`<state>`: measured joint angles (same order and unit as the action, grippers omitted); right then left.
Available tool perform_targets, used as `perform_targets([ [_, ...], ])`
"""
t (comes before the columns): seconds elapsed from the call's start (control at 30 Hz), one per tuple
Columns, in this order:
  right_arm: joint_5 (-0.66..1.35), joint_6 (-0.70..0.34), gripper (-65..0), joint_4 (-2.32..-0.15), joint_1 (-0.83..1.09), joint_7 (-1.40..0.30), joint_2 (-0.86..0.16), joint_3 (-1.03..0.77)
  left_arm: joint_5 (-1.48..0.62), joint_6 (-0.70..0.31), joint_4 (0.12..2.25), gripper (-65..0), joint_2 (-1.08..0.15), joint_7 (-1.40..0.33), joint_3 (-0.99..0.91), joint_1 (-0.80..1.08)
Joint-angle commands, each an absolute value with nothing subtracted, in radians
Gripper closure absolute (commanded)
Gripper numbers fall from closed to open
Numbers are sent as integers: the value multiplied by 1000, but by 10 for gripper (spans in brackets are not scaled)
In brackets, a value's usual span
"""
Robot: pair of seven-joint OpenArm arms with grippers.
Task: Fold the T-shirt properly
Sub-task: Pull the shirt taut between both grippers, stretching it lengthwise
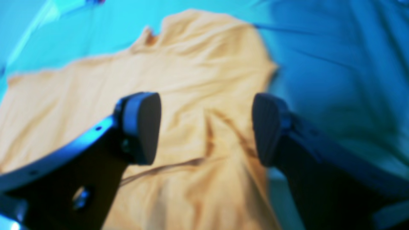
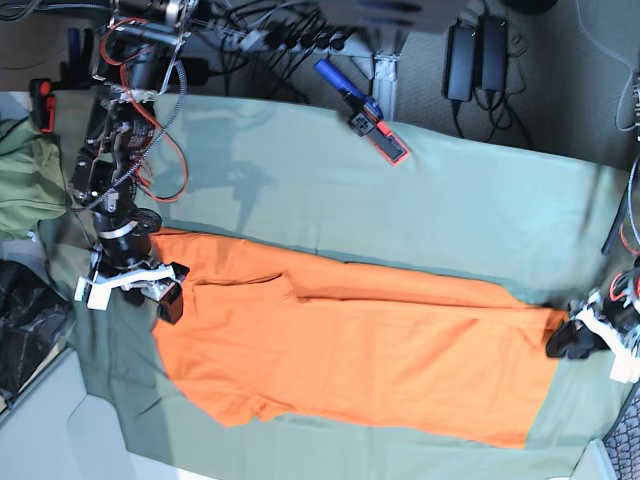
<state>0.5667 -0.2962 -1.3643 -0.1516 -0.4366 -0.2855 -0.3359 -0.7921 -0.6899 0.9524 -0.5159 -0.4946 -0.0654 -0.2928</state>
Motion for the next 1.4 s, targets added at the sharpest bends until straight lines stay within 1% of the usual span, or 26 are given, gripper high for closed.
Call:
perform_targets([
  [0.0, 595, -382, -439, -1385, -165, -439, -299, -363, -828, -698, 966, -380, -535, -476, -72, -304],
  [0.13, 633, -381, -439, -1383, -126, -472, -299, -431, -833, -698, 966, -380, -532, -476, -72, -270],
  [0.27, 636, -381, -439, -1372, -84, -473, -297, -434, -833, -698, 966, -380, -525, -476, -72, -247],
  [0.43, 666, -381, -439, -1295, -75, -472, -296, -433, -825, -698, 965, -380, -524, -477, -72, -246],
  [0.6, 716, -383, -439, -1225, -75, -472, -295, -415, -803, -698, 950, -380, -511, -480, -71, -247],
  [0.8, 715, -394, -439, -1225, -77, -473, -263, -355, -727, -678, 933, -380, -462, -467, -71, -247],
  [1.03, 715, -394, -439, -1232, -77, -477, -208, -313, -741, -677, 933, -378, -427, -468, -71, -249],
  [1.1, 715, -397, -434, -1242, -77, -479, -199, -312, -750, -677, 933, -359, -424, -467, -71, -249],
  [1.13, 715, -398, -416, -1248, -76, -479, -196, -312, -753, -677, 933, -324, -424, -467, -71, -249],
  [1.17, 715, -398, -382, -1253, -76, -479, -196, -312, -752, -677, 933, -277, -424, -467, -71, -249],
  [1.23, 715, -398, -285, -1264, -76, -479, -196, -312, -752, -678, 933, -190, -424, -467, -71, -249],
  [1.3, 715, -398, -200, -1277, -77, -479, -196, -312, -766, -698, 933, -146, -424, -467, -71, -249],
  [1.37, 714, -398, -139, -1291, -77, -479, -196, -312, -793, -698, 933, -104, -424, -467, -71, -249],
])
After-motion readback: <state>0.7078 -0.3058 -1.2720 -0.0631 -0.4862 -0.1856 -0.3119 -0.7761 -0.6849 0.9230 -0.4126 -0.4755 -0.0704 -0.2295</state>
